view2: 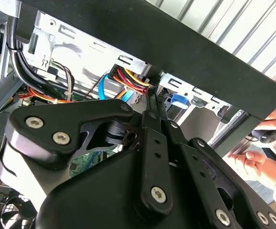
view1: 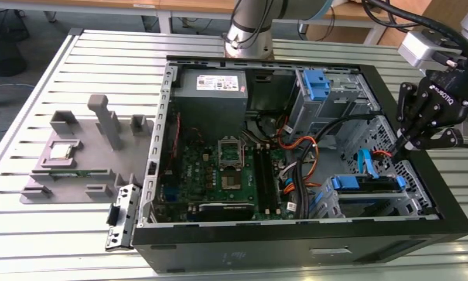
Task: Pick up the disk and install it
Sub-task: 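Insert the second disk wire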
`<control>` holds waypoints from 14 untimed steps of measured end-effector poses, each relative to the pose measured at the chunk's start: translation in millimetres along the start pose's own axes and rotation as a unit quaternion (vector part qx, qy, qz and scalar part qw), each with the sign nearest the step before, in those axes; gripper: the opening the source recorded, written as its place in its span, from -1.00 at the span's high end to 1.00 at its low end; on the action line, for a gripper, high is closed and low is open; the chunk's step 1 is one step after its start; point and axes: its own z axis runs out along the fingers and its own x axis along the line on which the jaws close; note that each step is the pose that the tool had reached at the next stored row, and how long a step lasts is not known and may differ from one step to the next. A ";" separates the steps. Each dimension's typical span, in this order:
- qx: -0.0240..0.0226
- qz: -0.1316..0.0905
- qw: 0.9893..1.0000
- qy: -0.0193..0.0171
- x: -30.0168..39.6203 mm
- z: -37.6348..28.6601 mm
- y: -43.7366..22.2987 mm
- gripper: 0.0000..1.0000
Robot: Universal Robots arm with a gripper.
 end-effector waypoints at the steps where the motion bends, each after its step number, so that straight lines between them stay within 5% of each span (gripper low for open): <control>1: 0.000 0.000 1.000 0.000 0.0 0.0 0.0 0.79; 14: 0.000 0.000 1.000 0.000 0.2 1.4 -0.1 0.79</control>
